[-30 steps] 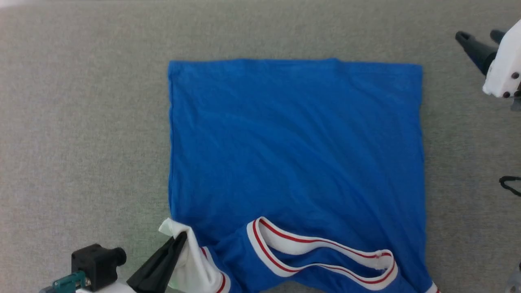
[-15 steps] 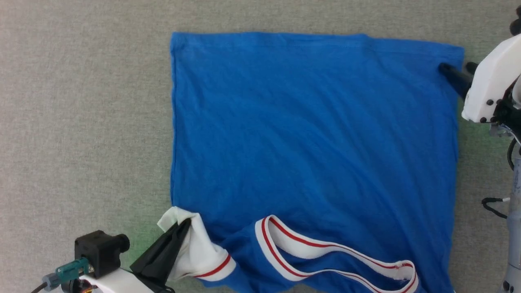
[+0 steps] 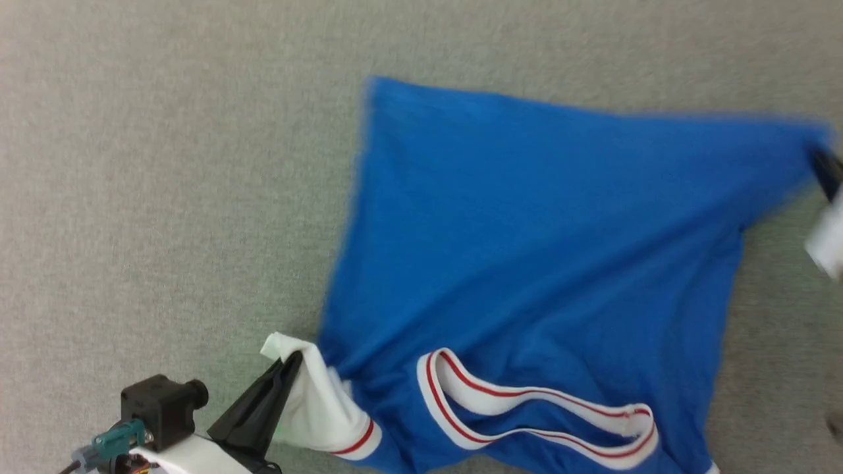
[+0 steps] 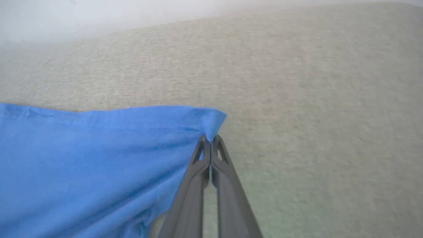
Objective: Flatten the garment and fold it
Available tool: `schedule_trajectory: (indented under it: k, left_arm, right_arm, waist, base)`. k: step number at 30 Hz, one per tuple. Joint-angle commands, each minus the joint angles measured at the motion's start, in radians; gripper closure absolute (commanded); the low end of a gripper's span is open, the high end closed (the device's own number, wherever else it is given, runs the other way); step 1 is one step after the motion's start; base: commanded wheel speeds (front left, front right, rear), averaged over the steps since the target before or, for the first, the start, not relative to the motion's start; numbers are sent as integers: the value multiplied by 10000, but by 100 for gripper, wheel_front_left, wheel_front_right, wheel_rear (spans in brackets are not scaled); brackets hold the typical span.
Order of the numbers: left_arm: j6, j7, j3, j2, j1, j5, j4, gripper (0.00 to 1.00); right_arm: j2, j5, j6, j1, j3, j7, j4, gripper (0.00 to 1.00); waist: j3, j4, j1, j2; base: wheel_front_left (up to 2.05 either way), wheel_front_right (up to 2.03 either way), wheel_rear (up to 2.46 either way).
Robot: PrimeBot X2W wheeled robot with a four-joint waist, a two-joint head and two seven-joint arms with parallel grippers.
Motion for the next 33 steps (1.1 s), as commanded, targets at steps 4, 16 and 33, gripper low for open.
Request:
schedule_trajectory:
  k: [4,16,33]
  left_arm:
    - [129,-279,39,-89,201,205,0,100]
    - [397,-475,-42,-159,1034,81,68,100]
    - [232,-190,-307,-167,258,311,-219,100]
  right_arm:
    - [335,126,-11,2424,-1856,-108,-996,100]
    - [1550,987,-11,8416,-4076,-298,-492,100]
    - [369,487,-11,4236,-369,-832,-3217,0]
  waist:
    - [-1110,-537,0,0]
    - [-2351,-1534,0,0]
    - [-1763,-1263,0,0]
  base:
    - [0,0,0]
    - [0,0,0]
    - [0,0,0]
